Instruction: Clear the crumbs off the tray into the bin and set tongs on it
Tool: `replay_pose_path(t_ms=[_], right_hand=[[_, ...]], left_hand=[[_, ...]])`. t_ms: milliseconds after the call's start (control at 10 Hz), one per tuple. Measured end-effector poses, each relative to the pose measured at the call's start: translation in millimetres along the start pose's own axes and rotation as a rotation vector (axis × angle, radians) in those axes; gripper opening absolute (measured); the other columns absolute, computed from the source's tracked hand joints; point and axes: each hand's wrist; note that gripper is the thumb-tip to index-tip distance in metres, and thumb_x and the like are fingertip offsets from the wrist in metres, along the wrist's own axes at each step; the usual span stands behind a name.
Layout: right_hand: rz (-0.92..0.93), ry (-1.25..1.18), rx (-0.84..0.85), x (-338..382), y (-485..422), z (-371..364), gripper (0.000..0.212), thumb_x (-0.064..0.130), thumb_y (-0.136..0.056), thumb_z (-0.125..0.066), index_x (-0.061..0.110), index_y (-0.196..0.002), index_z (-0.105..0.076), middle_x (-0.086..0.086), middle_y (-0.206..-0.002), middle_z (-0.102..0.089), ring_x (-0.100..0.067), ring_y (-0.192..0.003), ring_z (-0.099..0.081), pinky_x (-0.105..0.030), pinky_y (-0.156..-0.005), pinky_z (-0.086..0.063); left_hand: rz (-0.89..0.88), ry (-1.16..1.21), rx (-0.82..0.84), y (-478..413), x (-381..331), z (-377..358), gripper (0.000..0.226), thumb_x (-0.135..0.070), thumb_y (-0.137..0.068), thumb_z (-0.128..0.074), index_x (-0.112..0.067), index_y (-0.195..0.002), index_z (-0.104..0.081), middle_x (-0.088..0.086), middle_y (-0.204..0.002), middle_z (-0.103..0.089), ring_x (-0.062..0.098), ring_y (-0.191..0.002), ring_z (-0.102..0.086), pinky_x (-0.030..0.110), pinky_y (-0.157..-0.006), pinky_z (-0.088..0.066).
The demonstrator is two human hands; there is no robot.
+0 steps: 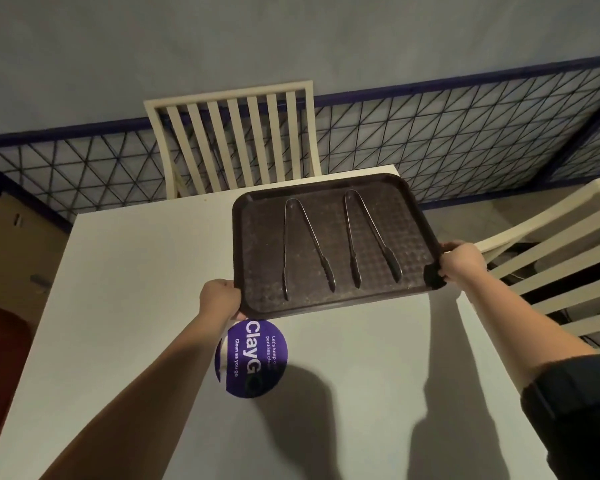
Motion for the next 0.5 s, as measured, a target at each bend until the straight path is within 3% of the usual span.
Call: replay_pose_path(t_ms=[100,300,400,500], right_hand=[[-0.028,-0.002,0.007,7.1,-1.5,0.5,0.039,-0.006,-0.08,-0.052,0.012,-0.114,-0.061,-0.014,-0.088,-0.067,-0.028,-0.069,-0.069,-0.044,-0.07,-0.06],[0.001,0.025,0.019,15.3,-0.1,0.8,0.039,0.001,-0.084,-0.047,0.012,-0.12,-0.056,-0.012,-0.079,-0.067,-0.029,-0.072,-0.07,-0.044,-0.073,-0.059],[0.035,0.061,0.025,13.7,-3.0,-2.7,0.037,0.012,-0.08,-0.05,0.014,-0.117,-0.056,-0.016,-0.096,-0.067,-0.029,-0.073,-0.069,-0.044,-0.069,-0.06],[0.093,0.135,-0.016,11.6,0.3,-7.4,0.046,0.027,-0.084,-0.055,0.013,-0.127,-0.048,-0.018,-0.126,-0.046,-0.035,-0.093,-0.061,-0.046,-0.083,-0.055]], left_hand=[[-0.001,-0.003,0.003,2.6,-8.5,-2.5,0.006,-0.008,-0.092,-0.057,-0.005,-0.095,-0.062,0.019,-0.101,-0.069,0.041,-0.086,-0.07,0.049,-0.079,-0.059],[-0.016,-0.007,0.008,0.1,-10.8,-6.7,0.013,-0.008,-0.094,-0.056,-0.001,-0.103,-0.062,0.021,-0.108,-0.068,0.042,-0.092,-0.069,0.048,-0.08,-0.059],[-0.047,-0.051,-0.004,-0.7,-6.9,-9.4,0.021,-0.013,-0.095,-0.055,-0.001,-0.111,-0.061,0.019,-0.111,-0.067,0.04,-0.093,-0.068,0.049,-0.084,-0.058],[-0.043,-0.157,-0.035,7.2,-2.1,-8.8,0.032,-0.022,-0.095,-0.054,-0.003,-0.121,-0.057,0.019,-0.116,-0.065,0.037,-0.097,-0.066,0.047,-0.088,-0.056]])
Point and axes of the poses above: each hand's wrist, its own y-axis away from the middle knuckle, its own z-axis out of the back of the hand, x = y × z
